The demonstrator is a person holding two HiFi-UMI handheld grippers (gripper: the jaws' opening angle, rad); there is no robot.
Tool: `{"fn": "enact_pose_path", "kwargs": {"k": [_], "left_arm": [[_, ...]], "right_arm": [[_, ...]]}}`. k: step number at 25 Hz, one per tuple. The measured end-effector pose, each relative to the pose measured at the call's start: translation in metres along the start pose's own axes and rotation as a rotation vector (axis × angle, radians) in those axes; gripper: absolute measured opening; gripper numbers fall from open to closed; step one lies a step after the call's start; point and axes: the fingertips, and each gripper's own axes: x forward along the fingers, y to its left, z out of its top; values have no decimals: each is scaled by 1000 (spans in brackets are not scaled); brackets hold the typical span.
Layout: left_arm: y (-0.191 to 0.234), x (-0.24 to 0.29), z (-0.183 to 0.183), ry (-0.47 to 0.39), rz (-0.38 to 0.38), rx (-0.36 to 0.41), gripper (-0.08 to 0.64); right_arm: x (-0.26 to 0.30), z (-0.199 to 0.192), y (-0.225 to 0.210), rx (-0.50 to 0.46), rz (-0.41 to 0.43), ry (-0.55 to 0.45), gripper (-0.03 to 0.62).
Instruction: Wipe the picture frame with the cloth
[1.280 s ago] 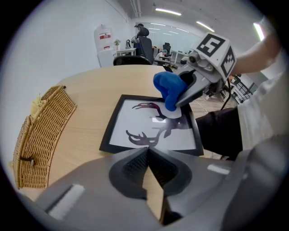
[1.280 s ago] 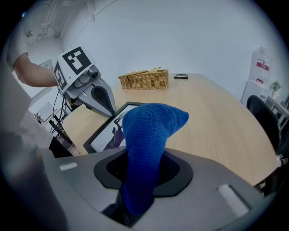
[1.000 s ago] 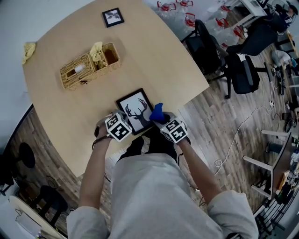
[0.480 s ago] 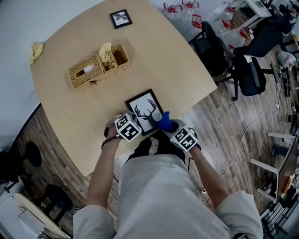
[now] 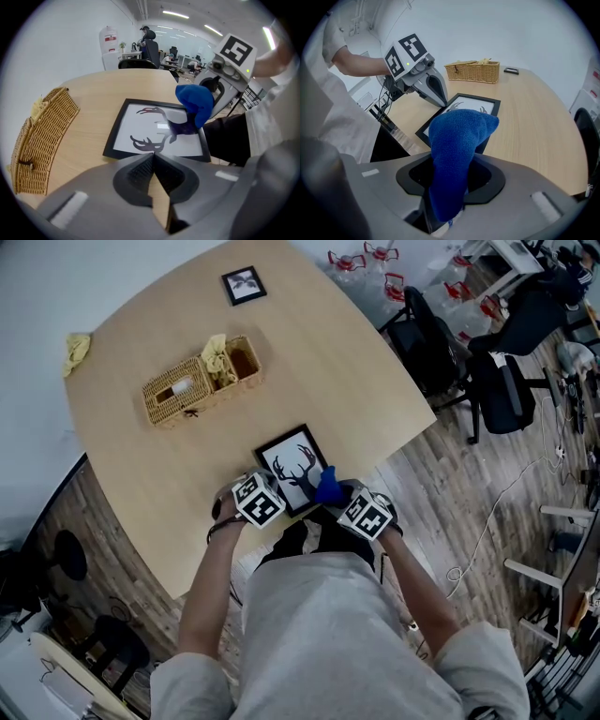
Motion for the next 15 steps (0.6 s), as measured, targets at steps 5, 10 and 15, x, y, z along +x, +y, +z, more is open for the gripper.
{"fn": "enact_pose_path", "kwargs": {"k": [5, 10, 15], "left_arm": [[0, 1, 0, 2, -4, -3, 54], [1, 0, 1, -1, -4, -13, 54], [1, 0, 1, -5, -9, -22, 54]], "right_arm": [[2, 6, 4, -23, 10, -2, 233], [-9, 23, -6, -14, -29, -79, 308], [-23, 46, -7, -57, -63, -213, 308]]}}
